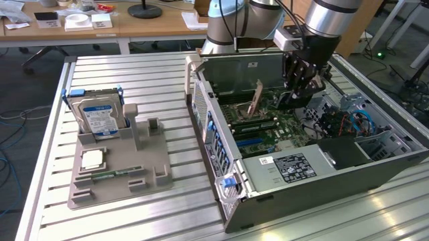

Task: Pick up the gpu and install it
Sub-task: 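Insert the gpu into the slot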

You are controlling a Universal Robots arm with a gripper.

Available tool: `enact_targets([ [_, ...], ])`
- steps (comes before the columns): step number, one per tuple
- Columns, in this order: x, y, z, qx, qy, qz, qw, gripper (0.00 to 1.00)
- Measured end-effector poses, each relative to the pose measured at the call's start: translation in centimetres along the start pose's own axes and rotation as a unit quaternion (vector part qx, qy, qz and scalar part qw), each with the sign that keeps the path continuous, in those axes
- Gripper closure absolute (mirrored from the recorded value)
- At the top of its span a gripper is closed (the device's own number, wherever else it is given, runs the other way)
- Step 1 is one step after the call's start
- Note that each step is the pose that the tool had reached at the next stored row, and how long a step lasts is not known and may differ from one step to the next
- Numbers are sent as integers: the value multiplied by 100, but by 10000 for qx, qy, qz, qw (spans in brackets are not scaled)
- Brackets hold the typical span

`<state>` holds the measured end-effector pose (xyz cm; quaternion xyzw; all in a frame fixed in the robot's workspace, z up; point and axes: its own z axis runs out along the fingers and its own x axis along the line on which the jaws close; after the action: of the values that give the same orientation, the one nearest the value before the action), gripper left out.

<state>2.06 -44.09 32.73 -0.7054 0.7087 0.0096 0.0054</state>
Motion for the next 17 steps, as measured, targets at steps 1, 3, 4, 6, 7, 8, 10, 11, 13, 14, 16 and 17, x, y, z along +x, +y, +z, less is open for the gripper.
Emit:
enact_targets([
  [1,0,0,1,0,1,0,10000,74],
  [3,1,2,20,1,-1,1,10000,74],
  [4,2,19,113,1,-1,1,10000,74],
  [6,30,29,156,1,-1,1,10000,74],
  [7,31,30,162,0,0,0,10000,74],
  [8,31,32,167,0,0,0,10000,74],
  [10,32,33,170,0,1,0,10000,74],
  [11,32,33,170,0,1,0,10000,74],
  [13,32,33,171,0,0,0,10000,74],
  [14,32,33,171,0,0,1,10000,74],
  [16,32,33,171,0,0,0,10000,74],
  [17,32,33,171,0,0,0,10000,74],
])
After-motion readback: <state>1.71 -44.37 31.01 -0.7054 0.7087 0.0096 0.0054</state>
